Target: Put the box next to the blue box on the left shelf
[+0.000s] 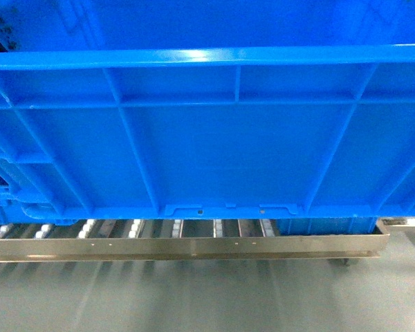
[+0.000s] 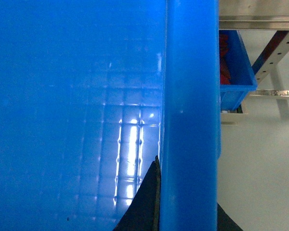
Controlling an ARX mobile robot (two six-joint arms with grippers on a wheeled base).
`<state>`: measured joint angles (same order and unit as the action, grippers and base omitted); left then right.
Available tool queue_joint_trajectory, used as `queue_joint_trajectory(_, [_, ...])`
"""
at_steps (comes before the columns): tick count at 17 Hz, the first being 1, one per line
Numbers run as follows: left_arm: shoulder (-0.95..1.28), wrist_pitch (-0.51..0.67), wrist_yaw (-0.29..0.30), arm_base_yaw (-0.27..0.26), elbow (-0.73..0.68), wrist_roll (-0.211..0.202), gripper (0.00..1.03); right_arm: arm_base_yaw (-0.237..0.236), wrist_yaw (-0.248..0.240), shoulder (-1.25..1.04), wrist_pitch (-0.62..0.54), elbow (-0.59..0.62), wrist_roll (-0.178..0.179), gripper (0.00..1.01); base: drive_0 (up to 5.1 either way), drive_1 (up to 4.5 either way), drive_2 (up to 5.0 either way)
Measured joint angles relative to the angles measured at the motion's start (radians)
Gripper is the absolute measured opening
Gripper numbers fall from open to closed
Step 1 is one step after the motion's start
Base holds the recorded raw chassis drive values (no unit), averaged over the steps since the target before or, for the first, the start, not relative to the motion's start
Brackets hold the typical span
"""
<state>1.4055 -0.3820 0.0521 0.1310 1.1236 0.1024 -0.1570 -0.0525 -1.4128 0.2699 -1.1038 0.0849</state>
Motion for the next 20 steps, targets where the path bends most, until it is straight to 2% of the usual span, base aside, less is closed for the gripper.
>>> queue_joint_trajectory(16, [-0.001, -0.003, 0.000, -0.003, 0.000, -0.002, 0.05, -0.005, -0.001, 0.000, 0.002, 0.000, 0.000, 0.07, -5.1, 2.36, 2.4])
queue_joint_trajectory(20, [-0.001, -0.005, 0.000, -0.003, 0.000, -0.002, 0.05, -0.005, -0.002, 0.000, 0.002, 0.000, 0.000, 0.07, 0.0, 0.00, 0.0])
